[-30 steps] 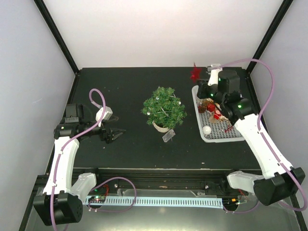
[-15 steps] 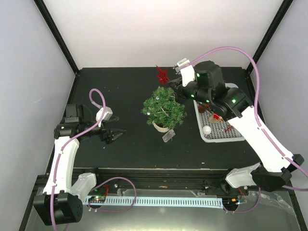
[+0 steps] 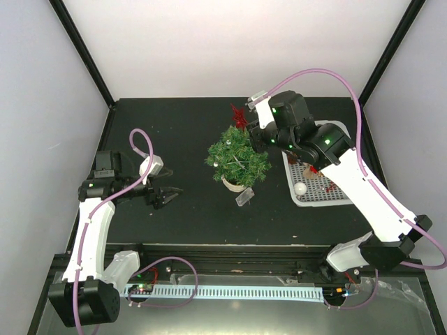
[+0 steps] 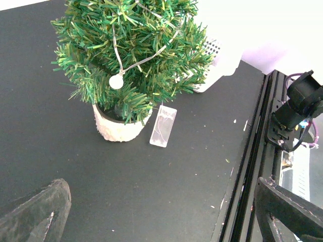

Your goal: Decorate the small christmas tree

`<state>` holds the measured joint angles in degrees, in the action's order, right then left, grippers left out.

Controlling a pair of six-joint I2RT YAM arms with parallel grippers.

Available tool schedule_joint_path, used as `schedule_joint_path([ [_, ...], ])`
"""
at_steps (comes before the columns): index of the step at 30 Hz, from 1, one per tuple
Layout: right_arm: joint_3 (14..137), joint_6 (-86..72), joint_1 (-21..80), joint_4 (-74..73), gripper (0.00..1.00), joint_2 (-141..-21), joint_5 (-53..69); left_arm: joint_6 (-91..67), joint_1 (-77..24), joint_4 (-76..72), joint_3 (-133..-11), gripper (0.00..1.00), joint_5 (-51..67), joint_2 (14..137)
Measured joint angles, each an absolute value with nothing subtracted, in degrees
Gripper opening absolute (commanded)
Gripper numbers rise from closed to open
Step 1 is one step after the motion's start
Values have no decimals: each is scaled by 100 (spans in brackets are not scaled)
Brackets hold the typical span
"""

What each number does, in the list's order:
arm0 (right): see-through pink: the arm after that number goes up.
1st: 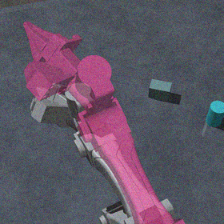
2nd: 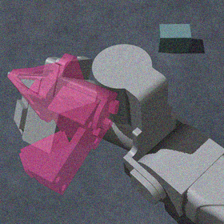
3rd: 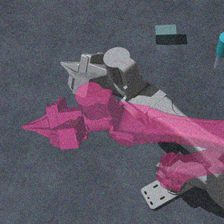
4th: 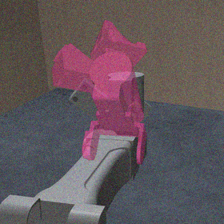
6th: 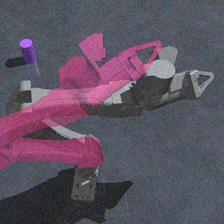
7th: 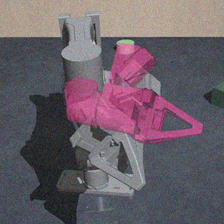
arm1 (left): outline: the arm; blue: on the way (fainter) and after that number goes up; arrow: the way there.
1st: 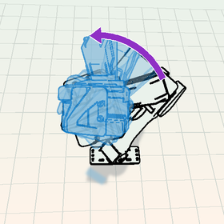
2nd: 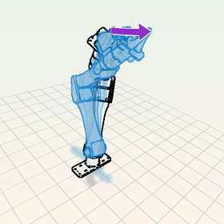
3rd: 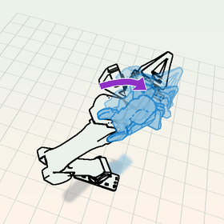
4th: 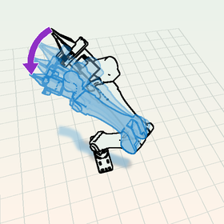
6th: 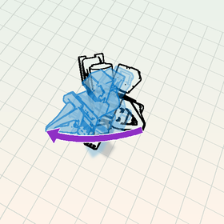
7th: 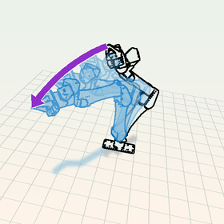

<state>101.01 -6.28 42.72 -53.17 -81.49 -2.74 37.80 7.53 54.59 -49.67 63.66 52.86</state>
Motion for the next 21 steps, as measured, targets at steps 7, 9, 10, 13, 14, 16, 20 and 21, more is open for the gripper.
schedule_joint_path([
  [7, 10033, -631, 4272, -5301, 1, -8149, -314, 3782, 753, 5461, -4967, 99, 6372, 5286],
  [9, 10025, -633, 4272, -5286, 1, -8149, -311, 3782, 753, 5461, -4967, 99, 6372, 5286],
  [10, 10025, -635, 4272, -5277, 1, -8149, -311, 3782, 753, 5461, -4967, 99, 6372, 5286],
  [13, 10025, -650, 4272, -5273, 1, -8149, -309, 3782, 753, 5463, -4967, 99, 6375, 5288],
  [14, 10025, -652, 4272, -5273, 1, -8149, -309, 3782, 753, 5463, -4967, 99, 6375, 5288],
  [16, 10025, -655, 4272, -5275, 1, -8149, -296, 3780, 753, 5463, -4967, 99, 6375, 5288],
  [20, 10027, -666, 4276, -5275, 1, -8149, -283, 3782, 753, 5461, -4967, 99, 6375, 5288],
  [21, 10027, -672, 4276, -5275, 1, -8149, -281, 3782, 753, 5463, -4967, 99, 6375, 5288],
])
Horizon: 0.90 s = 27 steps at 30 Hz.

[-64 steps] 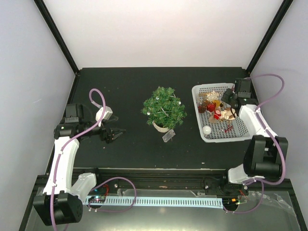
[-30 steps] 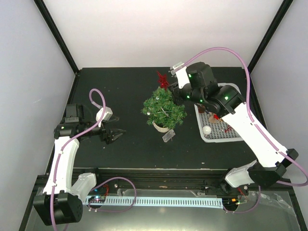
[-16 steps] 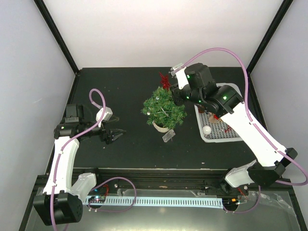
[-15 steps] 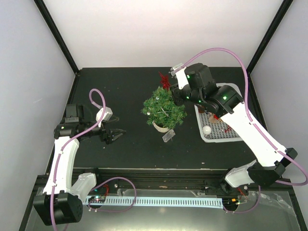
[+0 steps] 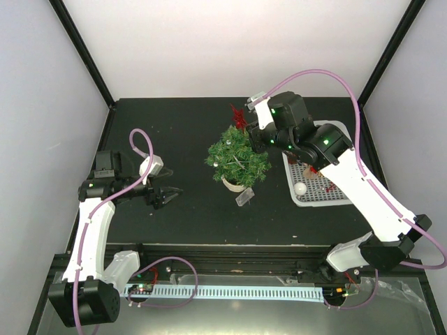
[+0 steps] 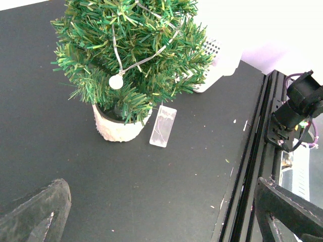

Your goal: Decorate the small christmas tree

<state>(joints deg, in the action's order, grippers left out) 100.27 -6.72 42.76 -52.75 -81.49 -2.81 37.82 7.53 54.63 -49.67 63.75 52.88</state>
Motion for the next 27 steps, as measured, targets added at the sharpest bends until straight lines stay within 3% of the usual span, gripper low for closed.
schedule_joint_path([
  [27, 10012, -760, 4335, -5310, 1, -8182, -294, 3782, 753, 5463, -4967, 99, 6377, 5301],
])
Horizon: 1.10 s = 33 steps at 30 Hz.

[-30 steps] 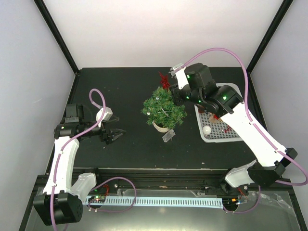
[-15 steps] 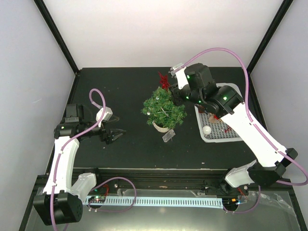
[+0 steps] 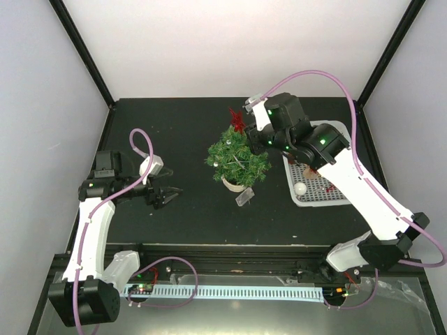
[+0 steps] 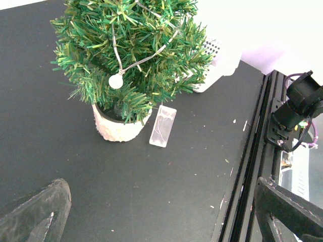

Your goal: Decorate the small christmas tree

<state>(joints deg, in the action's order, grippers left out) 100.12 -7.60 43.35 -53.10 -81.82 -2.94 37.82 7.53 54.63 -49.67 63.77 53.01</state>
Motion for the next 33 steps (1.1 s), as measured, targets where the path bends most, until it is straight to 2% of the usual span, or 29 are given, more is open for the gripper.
schedule_joint_path([
  [11, 10431, -637, 4390, -5863, 1, -8722, -397, 3787, 753, 5468, -4967, 99, 6392, 5325],
  [33, 11118, -635, 4423, -5922, 1, -8656, -847, 3798, 753, 5468, -4967, 99, 6392, 5336],
])
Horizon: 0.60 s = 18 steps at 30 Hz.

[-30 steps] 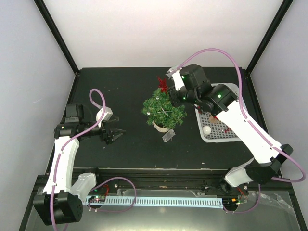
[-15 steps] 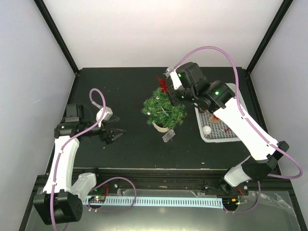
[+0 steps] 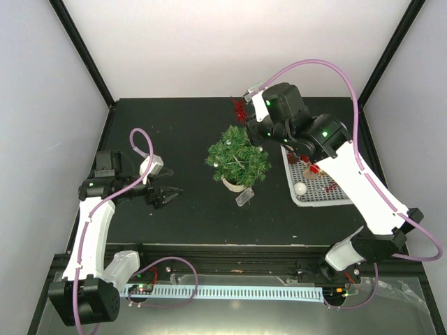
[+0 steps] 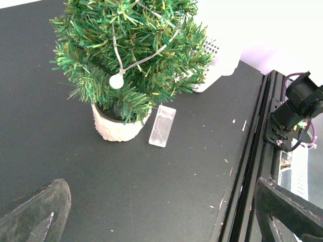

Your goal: Decorate the small christmas tree

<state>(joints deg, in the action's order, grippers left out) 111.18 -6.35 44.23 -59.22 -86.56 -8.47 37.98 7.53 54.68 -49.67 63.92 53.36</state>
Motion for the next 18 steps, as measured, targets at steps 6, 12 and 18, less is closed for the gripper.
schedule_joint_path([
  [6, 11118, -642, 4423, -5924, 1, -8676, -777, 3798, 753, 5468, -4967, 99, 6392, 5336],
  [12, 11063, -646, 4423, -5931, 1, -8691, -701, 3798, 753, 5470, -4967, 99, 6392, 5336],
  [18, 10908, -650, 4427, -5955, 1, -8691, -687, 3798, 753, 5470, -4967, 99, 6392, 5336],
])
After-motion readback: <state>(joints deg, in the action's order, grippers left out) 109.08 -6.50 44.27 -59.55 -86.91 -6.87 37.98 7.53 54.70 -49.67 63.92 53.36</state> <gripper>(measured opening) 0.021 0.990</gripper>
